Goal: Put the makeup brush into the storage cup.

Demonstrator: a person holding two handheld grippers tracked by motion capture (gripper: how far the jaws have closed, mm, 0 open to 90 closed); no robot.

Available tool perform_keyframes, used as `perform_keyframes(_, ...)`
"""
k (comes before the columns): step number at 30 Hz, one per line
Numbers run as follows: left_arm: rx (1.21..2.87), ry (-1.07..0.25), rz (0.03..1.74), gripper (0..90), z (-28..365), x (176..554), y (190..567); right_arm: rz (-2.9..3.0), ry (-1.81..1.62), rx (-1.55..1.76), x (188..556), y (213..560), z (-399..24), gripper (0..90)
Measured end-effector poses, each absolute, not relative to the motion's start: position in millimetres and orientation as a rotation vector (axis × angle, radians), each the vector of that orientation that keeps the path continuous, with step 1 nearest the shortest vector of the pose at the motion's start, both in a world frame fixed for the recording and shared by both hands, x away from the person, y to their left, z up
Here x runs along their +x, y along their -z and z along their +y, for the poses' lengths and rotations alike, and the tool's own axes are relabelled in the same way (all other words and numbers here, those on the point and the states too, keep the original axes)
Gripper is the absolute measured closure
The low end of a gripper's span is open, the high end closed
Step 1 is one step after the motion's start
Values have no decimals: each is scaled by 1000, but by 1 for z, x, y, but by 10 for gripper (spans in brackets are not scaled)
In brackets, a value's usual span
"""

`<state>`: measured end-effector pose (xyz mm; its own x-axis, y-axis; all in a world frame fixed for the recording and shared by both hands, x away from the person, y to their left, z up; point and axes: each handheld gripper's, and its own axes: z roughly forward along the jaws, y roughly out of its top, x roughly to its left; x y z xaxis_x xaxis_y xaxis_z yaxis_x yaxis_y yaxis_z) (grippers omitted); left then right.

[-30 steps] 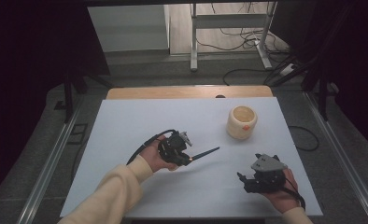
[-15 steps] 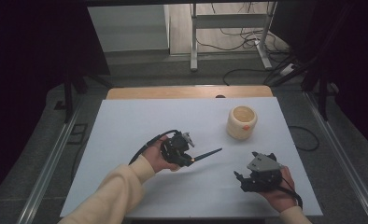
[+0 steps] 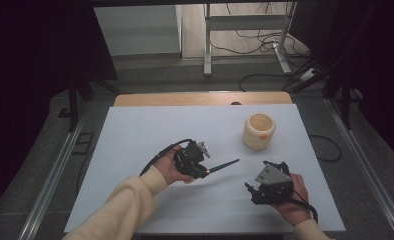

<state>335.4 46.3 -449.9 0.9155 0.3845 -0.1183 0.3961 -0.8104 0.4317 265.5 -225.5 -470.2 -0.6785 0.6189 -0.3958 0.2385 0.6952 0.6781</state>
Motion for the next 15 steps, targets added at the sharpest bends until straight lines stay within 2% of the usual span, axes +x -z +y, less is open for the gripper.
perform_keyframes(15,2621,46,561,787,38,336,454,2240,-777,621,268,466,-219,137)
